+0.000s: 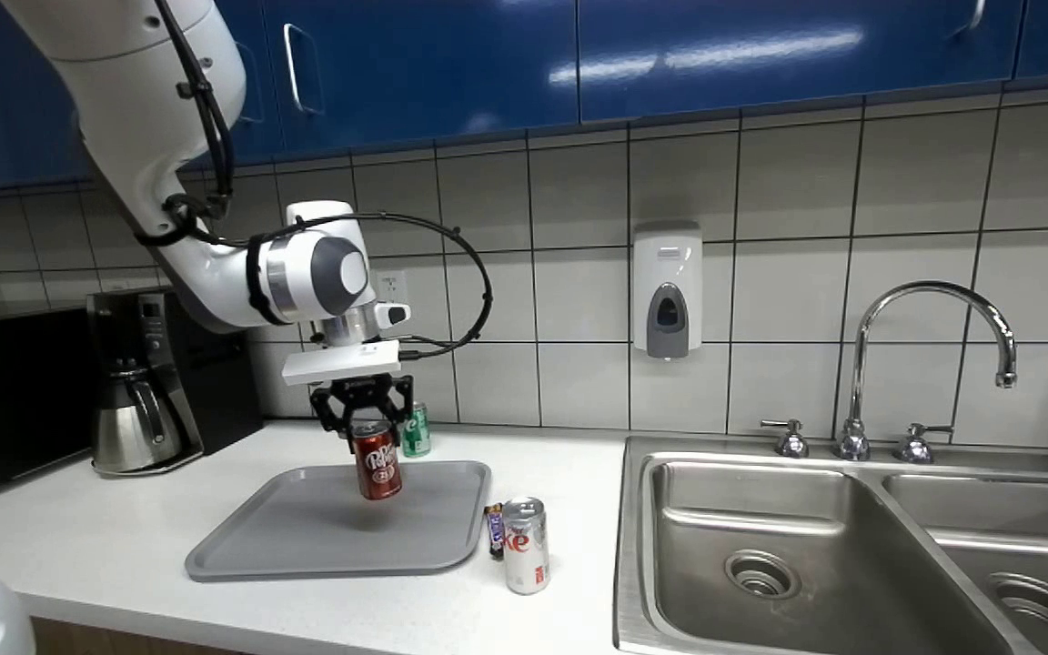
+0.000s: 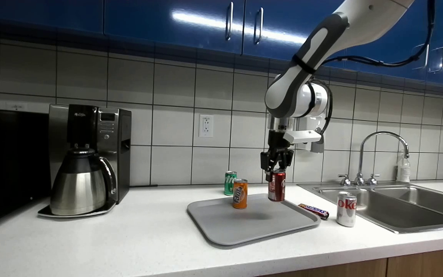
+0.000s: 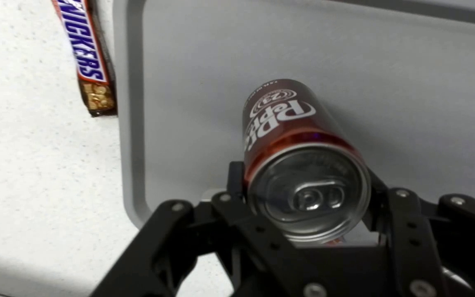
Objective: Put the cans on the counter
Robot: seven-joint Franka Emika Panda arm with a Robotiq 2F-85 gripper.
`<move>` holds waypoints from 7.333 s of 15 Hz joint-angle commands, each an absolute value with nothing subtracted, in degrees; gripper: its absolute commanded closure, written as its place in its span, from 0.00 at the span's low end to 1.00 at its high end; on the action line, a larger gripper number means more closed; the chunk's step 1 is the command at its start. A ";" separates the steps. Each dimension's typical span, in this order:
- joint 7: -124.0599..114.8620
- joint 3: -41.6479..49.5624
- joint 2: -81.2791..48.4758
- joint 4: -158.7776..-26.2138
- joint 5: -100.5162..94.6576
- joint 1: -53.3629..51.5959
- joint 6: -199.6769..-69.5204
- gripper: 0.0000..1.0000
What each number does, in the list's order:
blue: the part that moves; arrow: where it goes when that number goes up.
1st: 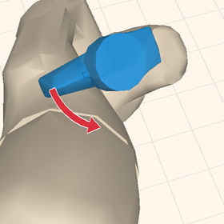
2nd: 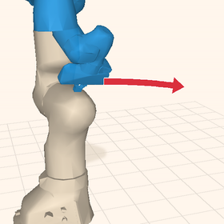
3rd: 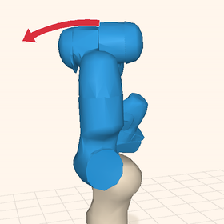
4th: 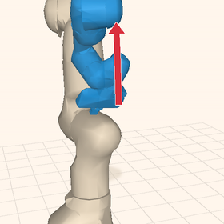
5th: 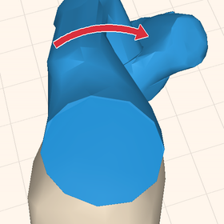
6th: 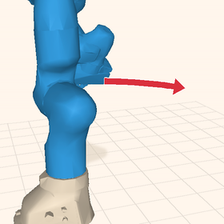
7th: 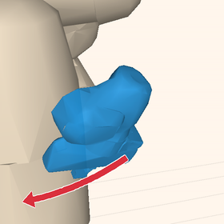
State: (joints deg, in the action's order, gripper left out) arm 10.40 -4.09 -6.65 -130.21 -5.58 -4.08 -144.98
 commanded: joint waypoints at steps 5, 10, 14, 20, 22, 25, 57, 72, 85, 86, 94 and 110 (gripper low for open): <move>11.90 0.46 -6.59 -126.73 -4.66 0.86 -141.73 0.62; 10.64 3.66 -8.11 -124.41 -5.90 3.35 -141.36 0.62; 9.99 5.86 -10.41 -122.59 -6.31 5.07 -141.60 0.62; 11.37 7.64 -14.78 -118.79 -4.67 8.17 -141.44 0.62; 11.35 7.91 -16.36 -117.11 -4.26 9.16 -141.29 0.62; 11.80 7.53 -19.12 -114.75 -2.46 10.60 -141.46 0.62; 12.94 5.97 -20.57 -111.29 -0.42 10.50 -136.92 0.00; 13.66 -0.04 -16.90 -113.32 0.23 4.07 -137.65 0.00; 9.09 -3.79 -18.20 -110.64 -1.42 -4.01 -138.25 0.00; 8.63 -3.89 -18.60 -110.17 -1.60 -4.57 -138.15 0.00; 5.90 -4.07 -24.30 -104.71 -3.45 -7.59 -136.34 0.00; 3.55 -3.59 -33.84 -96.00 -5.70 -9.91 -133.48 0.00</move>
State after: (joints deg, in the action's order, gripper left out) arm 5.48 -3.85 -32.04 -99.22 -4.17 -9.41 -136.30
